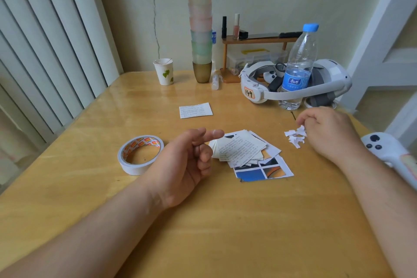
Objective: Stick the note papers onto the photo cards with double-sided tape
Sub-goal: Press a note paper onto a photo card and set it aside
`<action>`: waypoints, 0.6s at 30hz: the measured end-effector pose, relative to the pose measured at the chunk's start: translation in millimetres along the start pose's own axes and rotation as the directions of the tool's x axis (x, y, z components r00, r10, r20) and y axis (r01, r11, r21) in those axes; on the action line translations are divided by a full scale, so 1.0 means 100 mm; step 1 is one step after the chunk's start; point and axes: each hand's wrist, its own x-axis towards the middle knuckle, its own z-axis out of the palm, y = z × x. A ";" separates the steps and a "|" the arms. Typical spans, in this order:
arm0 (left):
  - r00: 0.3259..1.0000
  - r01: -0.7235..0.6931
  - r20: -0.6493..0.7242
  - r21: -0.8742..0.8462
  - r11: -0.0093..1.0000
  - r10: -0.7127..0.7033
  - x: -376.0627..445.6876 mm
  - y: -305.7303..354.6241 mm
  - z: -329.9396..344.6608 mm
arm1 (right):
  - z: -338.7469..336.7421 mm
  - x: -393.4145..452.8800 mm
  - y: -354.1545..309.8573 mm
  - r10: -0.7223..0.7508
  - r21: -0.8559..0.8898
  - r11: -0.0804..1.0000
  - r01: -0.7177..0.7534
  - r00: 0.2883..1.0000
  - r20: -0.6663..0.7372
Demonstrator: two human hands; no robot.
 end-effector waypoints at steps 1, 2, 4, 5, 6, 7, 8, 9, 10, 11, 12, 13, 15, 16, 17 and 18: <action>1.000 0.003 0.000 -0.002 1.000 -0.003 0.00 0.00 0.00 | -0.02 -0.01 -0.01 0.000 0.019 1.000 -0.001 1.000 0.008; 1.000 0.006 0.001 -0.005 1.000 -0.006 0.00 0.00 0.00 | -0.03 -0.02 -0.03 -0.002 0.034 0.999 0.001 1.000 0.023; 1.000 0.011 0.003 -0.013 1.000 -0.011 0.00 0.01 0.00 | -0.01 -0.07 -0.13 -0.046 0.054 0.998 0.042 0.996 0.073; 1.000 0.013 0.002 -0.015 1.000 -0.013 0.01 0.01 0.00 | 0.02 -0.10 -0.21 -0.079 0.056 0.996 0.073 0.990 0.118; 1.000 0.015 0.002 -0.017 1.000 -0.015 0.01 0.01 0.00 | 0.07 -0.15 -0.31 -0.110 0.060 0.993 0.101 0.979 0.173; 1.000 0.016 0.002 -0.021 1.000 -0.016 0.01 0.01 0.01 | 0.13 -0.20 -0.40 -0.129 0.062 0.991 0.118 0.966 0.226; 1.000 0.017 0.002 -0.023 1.000 -0.017 0.02 0.01 0.01 | 0.20 -0.24 -0.48 -0.139 0.044 0.990 0.132 0.955 0.261; 1.000 0.017 0.003 -0.024 1.000 -0.017 0.02 0.01 0.01 | 0.27 -0.27 -0.54 -0.138 -0.003 0.989 0.145 0.949 0.283; 1.000 0.017 0.004 -0.024 1.000 -0.017 0.02 0.01 0.01 | 0.33 -0.28 -0.58 -0.121 -0.070 0.986 0.148 0.947 0.297; 1.000 0.018 0.005 -0.025 1.000 -0.018 0.02 0.01 0.01 | 0.38 -0.27 -0.60 -0.094 -0.134 0.981 0.141 0.946 0.310; 1.000 0.019 0.004 -0.027 0.999 -0.018 0.03 0.01 0.01 | 0.41 -0.26 -0.60 -0.070 -0.168 0.977 0.129 0.945 0.320; 1.000 0.020 0.002 -0.030 0.999 -0.020 0.03 0.01 0.01 | 0.43 -0.25 -0.60 -0.053 -0.162 0.981 0.110 0.945 0.323; 1.000 0.021 0.001 -0.040 0.999 -0.021 0.03 0.02 0.01 | 0.44 -0.23 -0.58 -0.033 -0.073 0.996 0.058 0.951 0.308; 1.000 0.023 -0.001 -0.046 0.999 -0.023 0.03 0.02 0.01 | 0.44 -0.23 -0.58 -0.027 -0.024 0.999 0.035 0.956 0.293; 1.000 0.025 -0.001 -0.051 0.998 -0.025 0.03 0.02 0.01 | 0.44 -0.24 -0.58 -0.021 0.016 1.000 0.017 0.961 0.274; 1.000 0.028 -0.001 -0.054 0.998 -0.028 0.03 0.03 0.01 | 0.44 -0.25 -0.59 -0.018 0.048 0.999 0.006 0.967 0.254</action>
